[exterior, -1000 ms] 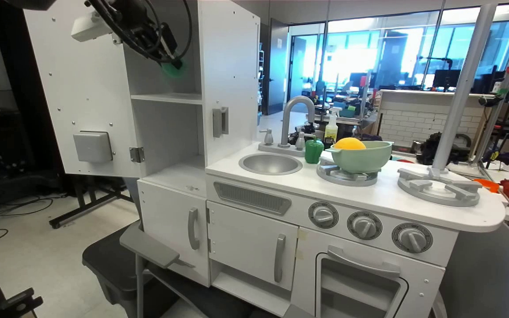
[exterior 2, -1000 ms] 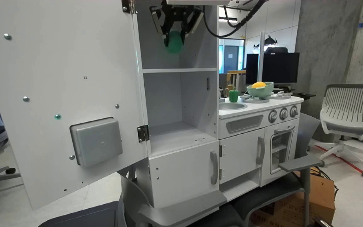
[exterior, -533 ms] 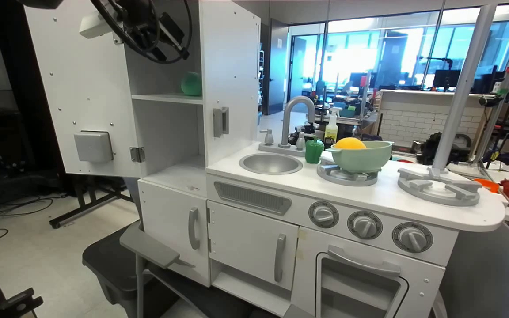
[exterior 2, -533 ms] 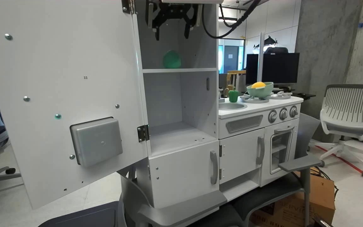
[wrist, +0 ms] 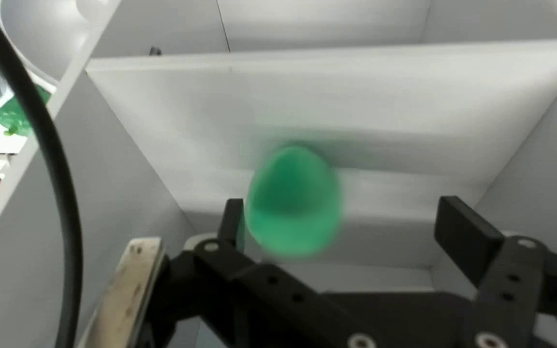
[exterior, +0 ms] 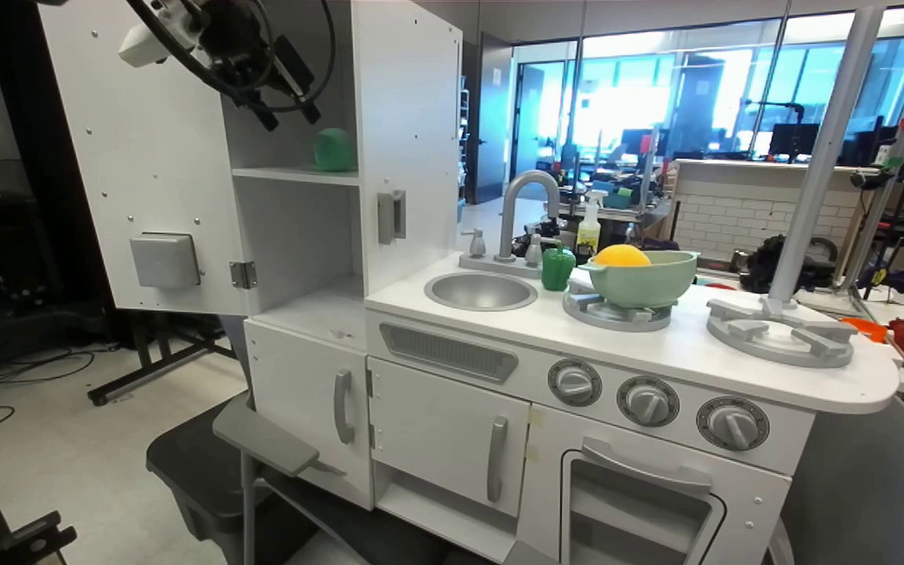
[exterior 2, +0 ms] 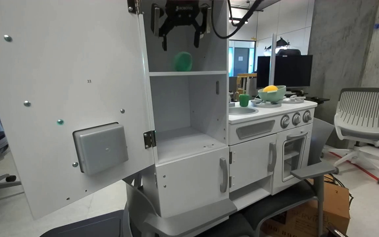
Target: Put the green and orange sponges inside the top part of the fridge then close it
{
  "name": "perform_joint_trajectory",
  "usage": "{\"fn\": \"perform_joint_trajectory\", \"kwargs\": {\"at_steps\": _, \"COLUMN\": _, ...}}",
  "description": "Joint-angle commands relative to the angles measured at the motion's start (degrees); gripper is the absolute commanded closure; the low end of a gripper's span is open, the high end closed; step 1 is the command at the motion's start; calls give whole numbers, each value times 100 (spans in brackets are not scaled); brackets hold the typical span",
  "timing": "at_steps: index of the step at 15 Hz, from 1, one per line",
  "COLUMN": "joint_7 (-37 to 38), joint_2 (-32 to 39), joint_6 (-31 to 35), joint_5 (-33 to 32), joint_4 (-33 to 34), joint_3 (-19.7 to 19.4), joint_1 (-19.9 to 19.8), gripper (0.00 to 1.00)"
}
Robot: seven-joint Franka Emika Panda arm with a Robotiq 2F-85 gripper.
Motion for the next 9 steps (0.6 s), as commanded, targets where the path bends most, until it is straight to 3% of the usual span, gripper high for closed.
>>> {"fn": "perform_joint_trajectory", "kwargs": {"at_steps": 1, "joint_7": -1562, "joint_2": -946, "joint_6": -1020, "joint_5": 1304, "joint_4": -678, "joint_3": 615, "joint_1": -502, "gripper": 0}}
{"fn": "perform_joint_trajectory", "kwargs": {"at_steps": 3, "joint_7": -2427, "joint_2": -1388, "joint_6": -1856, "joint_5": 1996, "joint_4": -729, "joint_3": 951, "joint_1": -822, "gripper": 0}}
{"fn": "perform_joint_trajectory", "kwargs": {"at_steps": 5, "joint_7": -3289, "joint_2": -1822, "joint_6": -2863, "joint_5": 2500, "joint_4": -613, "joint_3": 905, "joint_1": -958, "gripper": 0}}
{"fn": "perform_joint_trajectory", "kwargs": {"at_steps": 6, "joint_7": -3687, "joint_2": -2049, "joint_6": -3370, "joint_5": 2670, "joint_4": -540, "joint_3": 253, "joint_1": -483, "gripper": 0}}
{"fn": "perform_joint_trajectory", "kwargs": {"at_steps": 9, "joint_7": -4290, "joint_2": -2377, "joint_6": -4543, "joint_5": 2461, "joint_4": -76, "joint_3": -249, "joint_1": -568, "gripper": 0}}
